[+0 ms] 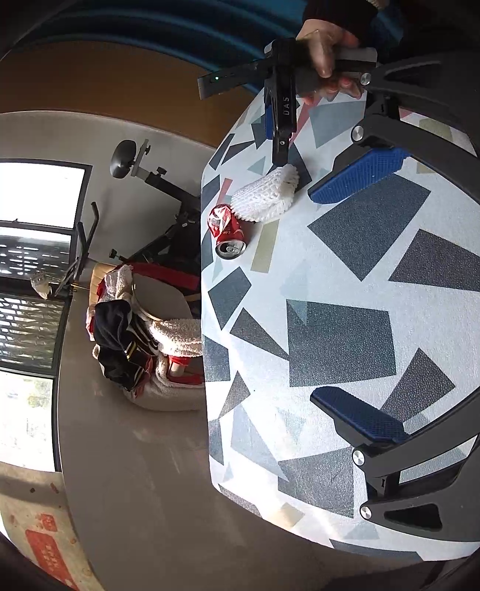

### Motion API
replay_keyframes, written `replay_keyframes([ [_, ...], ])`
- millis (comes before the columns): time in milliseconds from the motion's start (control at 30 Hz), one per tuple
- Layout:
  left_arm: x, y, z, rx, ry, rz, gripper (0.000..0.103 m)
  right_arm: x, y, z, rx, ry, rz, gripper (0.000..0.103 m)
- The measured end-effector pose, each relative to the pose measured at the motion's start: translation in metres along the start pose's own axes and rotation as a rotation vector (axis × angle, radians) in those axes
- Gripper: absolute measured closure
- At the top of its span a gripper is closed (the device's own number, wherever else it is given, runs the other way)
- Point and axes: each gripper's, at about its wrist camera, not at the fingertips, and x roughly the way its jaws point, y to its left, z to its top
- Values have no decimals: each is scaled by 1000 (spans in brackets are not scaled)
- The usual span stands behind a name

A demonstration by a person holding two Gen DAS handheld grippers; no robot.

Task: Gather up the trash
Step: 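Grasp the white foam net with the right gripper while the left reaches the red can, then close the left gripper on the crushed red Coca-Cola can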

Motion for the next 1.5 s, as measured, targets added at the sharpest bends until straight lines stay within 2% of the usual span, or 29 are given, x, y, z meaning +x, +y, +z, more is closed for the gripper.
replay_keyframes([
  [200,26,-4,11,30,17,-16,6,32,-11,28,109,-9,-23,6],
  [300,41,-7,18,14,39,-46,6,48,-12,40,111,-4,-35,6],
  [333,46,-7,20,-3,48,-64,6,53,-11,42,94,3,-37,13],
  [367,52,-6,23,-24,58,-83,6,58,-9,42,70,20,-38,29],
  [467,72,-7,32,-88,92,-136,6,57,-6,40,36,16,0,55],
  [567,97,-10,44,-164,133,-184,6,41,-6,32,1,-8,14,72],
  [667,122,-17,59,-217,161,-221,12,21,-17,20,-9,-26,6,76],
  [767,148,-28,72,-250,178,-234,17,-1,-39,9,-18,-99,-67,76],
  [800,157,-30,76,-265,184,-234,21,-7,-49,6,-19,-129,-104,76],
  [900,191,-36,91,-343,195,-252,41,-15,-77,-3,22,-172,-179,76],
  [1033,232,-44,104,-426,216,-214,52,-20,-94,-7,93,-200,-175,76],
  [1100,248,-49,107,-446,230,-183,54,-19,-93,-8,93,-206,-167,76],
  [1300,281,-40,103,-592,256,-123,54,-17,-98,-11,135,-195,-120,76],
  [1500,299,-44,106,-594,261,-98,54,-18,-103,-12,158,-197,-86,76],
])
